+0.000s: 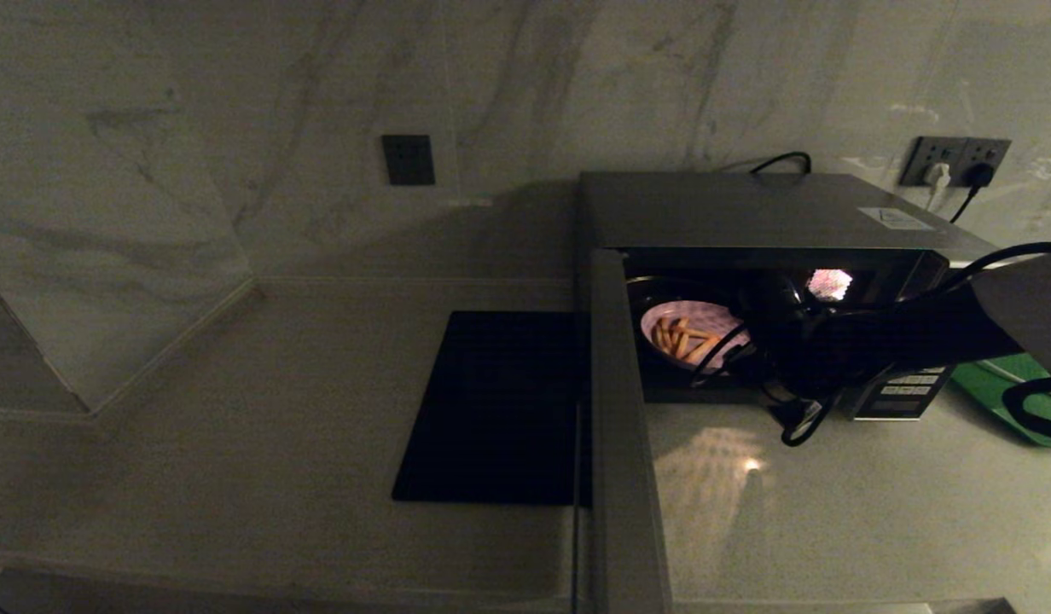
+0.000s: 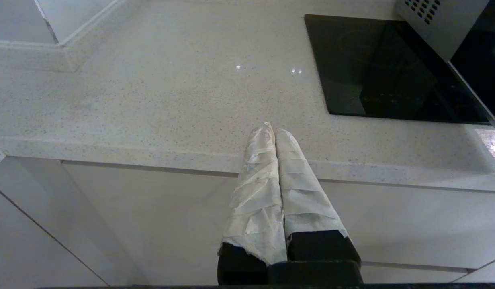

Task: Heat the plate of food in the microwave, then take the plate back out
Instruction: Take the plate out of the microwave

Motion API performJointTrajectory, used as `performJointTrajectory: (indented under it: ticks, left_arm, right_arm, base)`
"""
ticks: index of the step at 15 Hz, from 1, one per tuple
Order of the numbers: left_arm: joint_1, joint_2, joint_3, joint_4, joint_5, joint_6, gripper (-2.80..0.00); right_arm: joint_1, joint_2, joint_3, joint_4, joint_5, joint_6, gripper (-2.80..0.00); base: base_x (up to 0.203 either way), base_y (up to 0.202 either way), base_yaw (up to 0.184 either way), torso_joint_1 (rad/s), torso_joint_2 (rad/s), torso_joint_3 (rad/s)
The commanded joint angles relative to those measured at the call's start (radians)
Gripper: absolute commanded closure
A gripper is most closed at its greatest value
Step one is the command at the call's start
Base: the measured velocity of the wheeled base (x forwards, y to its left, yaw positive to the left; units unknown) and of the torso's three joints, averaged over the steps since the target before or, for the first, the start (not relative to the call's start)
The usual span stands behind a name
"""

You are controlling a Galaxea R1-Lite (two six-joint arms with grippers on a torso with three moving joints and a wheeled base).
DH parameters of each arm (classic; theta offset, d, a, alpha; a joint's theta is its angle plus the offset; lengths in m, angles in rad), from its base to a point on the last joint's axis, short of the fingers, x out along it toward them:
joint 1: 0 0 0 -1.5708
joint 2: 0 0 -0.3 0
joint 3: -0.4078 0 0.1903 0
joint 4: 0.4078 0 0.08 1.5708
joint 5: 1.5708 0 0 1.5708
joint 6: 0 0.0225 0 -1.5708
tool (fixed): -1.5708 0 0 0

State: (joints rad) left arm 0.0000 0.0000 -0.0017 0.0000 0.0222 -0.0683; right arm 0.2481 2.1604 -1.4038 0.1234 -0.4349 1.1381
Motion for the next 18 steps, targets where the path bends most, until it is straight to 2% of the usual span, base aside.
performJointTrajectory:
  ticks: [1,18]
  left_arm:
    - [0.000,0.000,0.000,0.000,0.001,-0.001,0.00]
    - [0.000,0.000,0.000,0.000,0.001,-0.001,0.00]
  right_arm:
    - [0.000,-0.010,0.003,0.001,-0.003,0.006,-2.80]
    - [0.000,-0.008,-0.002,0.002,-0.004,0.006,-2.80]
  base:
    - [0.000,0.000,0.000,0.000,0.00,0.000]
    - [0.000,0.000,0.000,0.000,0.00,0.000]
